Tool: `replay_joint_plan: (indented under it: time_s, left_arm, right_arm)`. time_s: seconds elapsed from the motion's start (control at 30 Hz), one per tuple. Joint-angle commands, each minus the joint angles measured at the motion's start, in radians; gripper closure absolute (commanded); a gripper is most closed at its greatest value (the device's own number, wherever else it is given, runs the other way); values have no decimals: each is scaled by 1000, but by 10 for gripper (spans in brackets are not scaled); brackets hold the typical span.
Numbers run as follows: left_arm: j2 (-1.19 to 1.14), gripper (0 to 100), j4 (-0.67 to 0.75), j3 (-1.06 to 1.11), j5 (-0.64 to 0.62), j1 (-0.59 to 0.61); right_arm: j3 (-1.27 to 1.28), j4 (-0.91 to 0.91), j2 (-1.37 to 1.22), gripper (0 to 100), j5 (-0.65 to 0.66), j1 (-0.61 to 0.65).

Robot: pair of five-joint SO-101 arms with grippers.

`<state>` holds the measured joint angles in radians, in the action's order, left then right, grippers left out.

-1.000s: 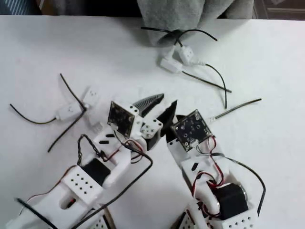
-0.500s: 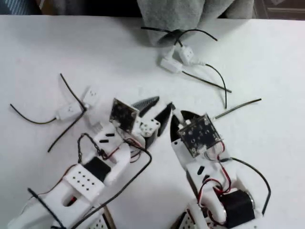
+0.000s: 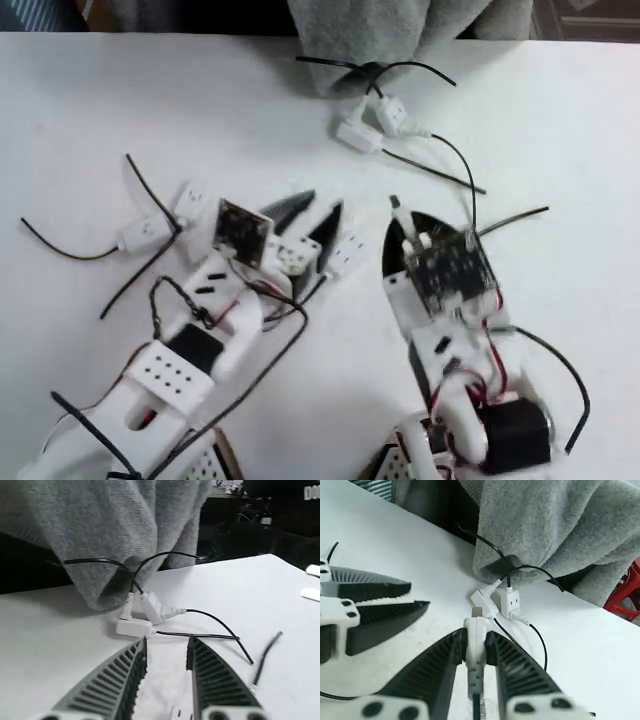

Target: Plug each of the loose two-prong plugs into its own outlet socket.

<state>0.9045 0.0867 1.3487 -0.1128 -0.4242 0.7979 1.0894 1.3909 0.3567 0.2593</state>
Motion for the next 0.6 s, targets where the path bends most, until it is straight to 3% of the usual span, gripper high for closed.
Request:
replay_joint_plan:
  time_s: [0.0, 0.23, 0.4, 0.57]
  left_arm:
    - [1, 854, 3, -41, -6, 113]
    - [1, 854, -20, 8, -6, 291]
    - [1, 857, -18, 28, -6, 325]
    - [1, 857, -18, 43, -2, 325]
  right_arm:
    - [-140, 8, -298, 980, 5, -13]
    - [-497, 186, -803, 980, 18, -7]
    - [-713, 338, -1061, 980, 137, -10]
    - [-824, 390, -1241, 980, 155, -4]
